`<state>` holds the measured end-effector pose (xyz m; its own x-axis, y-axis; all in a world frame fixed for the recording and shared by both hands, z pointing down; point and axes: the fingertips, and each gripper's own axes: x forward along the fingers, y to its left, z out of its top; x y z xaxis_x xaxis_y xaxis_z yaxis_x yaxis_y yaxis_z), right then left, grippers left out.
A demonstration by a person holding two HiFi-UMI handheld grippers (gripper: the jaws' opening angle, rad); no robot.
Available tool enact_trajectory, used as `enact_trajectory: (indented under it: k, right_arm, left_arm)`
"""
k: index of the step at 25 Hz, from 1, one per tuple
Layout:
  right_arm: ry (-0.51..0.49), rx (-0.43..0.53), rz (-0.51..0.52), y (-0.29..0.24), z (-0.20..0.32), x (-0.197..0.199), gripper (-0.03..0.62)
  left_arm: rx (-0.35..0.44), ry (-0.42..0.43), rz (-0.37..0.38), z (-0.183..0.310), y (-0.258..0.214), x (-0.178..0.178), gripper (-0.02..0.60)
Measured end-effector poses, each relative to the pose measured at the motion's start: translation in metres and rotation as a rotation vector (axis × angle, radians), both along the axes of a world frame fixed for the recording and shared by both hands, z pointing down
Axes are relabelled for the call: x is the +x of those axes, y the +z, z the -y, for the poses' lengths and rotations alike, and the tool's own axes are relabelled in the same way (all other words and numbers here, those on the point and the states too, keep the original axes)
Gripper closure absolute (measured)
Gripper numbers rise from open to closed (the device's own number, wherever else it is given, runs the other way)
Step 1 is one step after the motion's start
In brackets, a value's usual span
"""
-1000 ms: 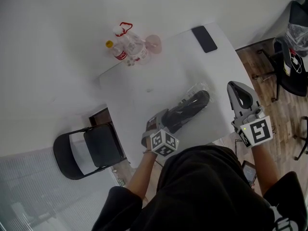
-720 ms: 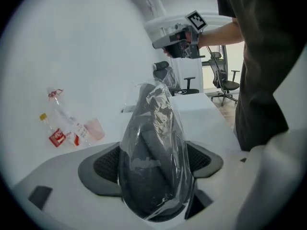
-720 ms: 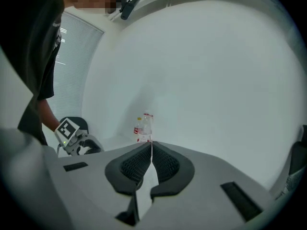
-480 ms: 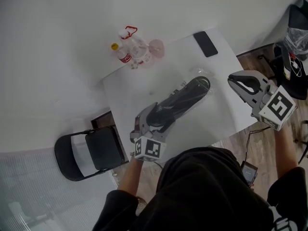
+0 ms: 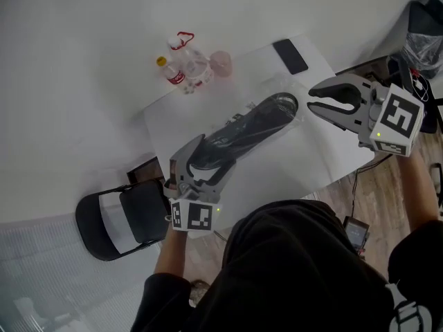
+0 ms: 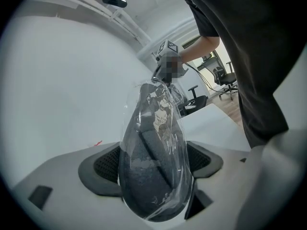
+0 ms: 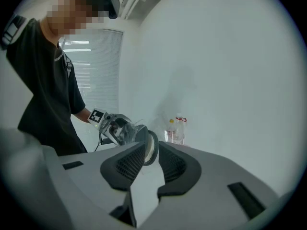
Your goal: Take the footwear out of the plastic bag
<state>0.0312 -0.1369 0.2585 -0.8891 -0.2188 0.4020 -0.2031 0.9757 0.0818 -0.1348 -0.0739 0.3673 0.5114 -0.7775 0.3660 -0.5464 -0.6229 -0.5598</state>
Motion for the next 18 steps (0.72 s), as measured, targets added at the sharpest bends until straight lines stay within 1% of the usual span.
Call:
enact_trajectory:
  k: [1, 2, 8, 13, 18]
  right_arm:
    - [-0.021, 0.000, 0.000, -0.001, -0.001, -0.002, 0.488]
    - [-0.041, 0.003, 0.001, -0.001, -0.002, -0.004, 0.485]
    - [-0.104, -0.006, 0.036, -0.007, -0.009, -0.009, 0.482]
    - [-0.127, -0.024, 0.018, -0.008, -0.014, -0.011, 0.467]
    - [-0.141, -0.033, 0.002, -0.013, -0.017, -0.016, 0.464]
  left_arm:
    - [0.014, -0.005, 0.001, 0.001, -0.004, -0.001, 0.158]
    - [0.025, -0.011, 0.003, 0.002, -0.007, -0.001, 0.158]
    - [0.046, -0.019, -0.006, -0.001, -0.015, -0.001, 0.158]
    - [0.051, 0.003, -0.006, -0.002, -0.016, 0.001, 0.158]
    - [0.078, 0.029, -0.002, -0.003, -0.024, 0.001, 0.158]
